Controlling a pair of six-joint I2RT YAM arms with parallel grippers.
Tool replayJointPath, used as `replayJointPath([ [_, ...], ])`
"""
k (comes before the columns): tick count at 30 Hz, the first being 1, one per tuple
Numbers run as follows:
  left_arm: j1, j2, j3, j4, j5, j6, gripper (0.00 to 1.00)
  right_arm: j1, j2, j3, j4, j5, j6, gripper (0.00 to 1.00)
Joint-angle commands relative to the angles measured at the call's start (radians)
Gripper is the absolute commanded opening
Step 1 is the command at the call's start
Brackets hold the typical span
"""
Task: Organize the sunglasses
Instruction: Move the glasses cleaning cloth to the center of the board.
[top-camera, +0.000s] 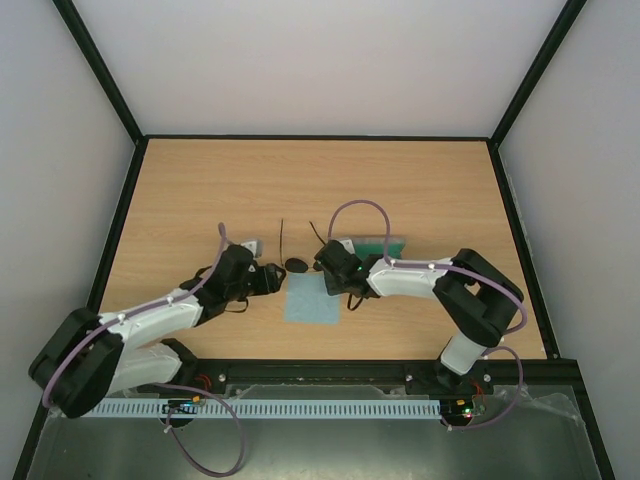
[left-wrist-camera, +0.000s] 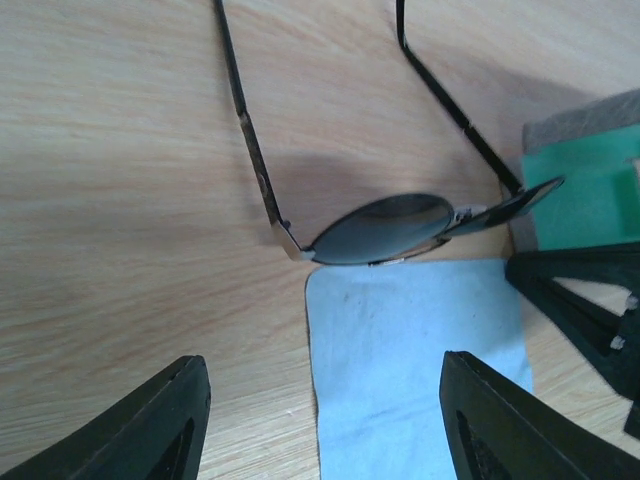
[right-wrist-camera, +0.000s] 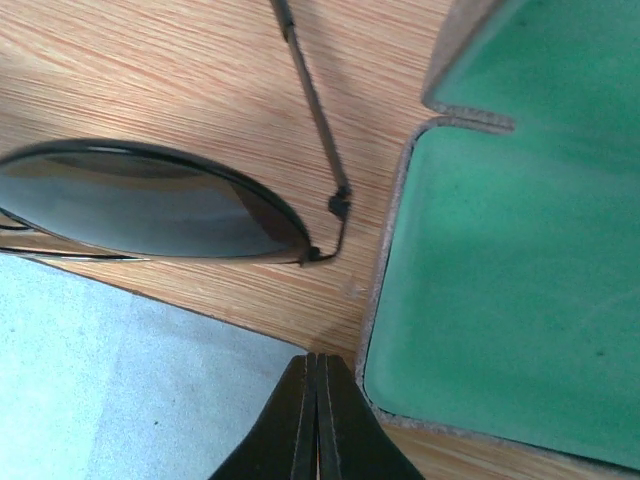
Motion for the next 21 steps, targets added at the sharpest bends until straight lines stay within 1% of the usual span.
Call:
replayJointPath([
  [1,-0.039,0.094,0.046,0.045,0.004,-0.001,0.65,-0.019,-0.033,-0.034,-0.041,0.011,-0.009,0.01],
  [4,-0.046,0.149,0.065,0.063,0.007,-0.002,0.53,-0.021,-0.035,-0.034,-0.039,0.011,-0.010,0.01],
  [7,-0.047,0.189,0.078,0.078,-0.009,-0.004,0.46,-0.023,-0.039,-0.033,-0.037,0.005,-0.013,0.01],
  [15,-0.044,0.336,0.180,0.095,-0.031,0.027,0.40,-0.022,-0.058,-0.044,-0.030,-0.008,-0.010,0.01],
  [21,-0.030,0.423,0.249,0.106,-0.040,0.051,0.39,-0.023,-0.070,-0.051,-0.030,-0.010,-0.008,0.01],
])
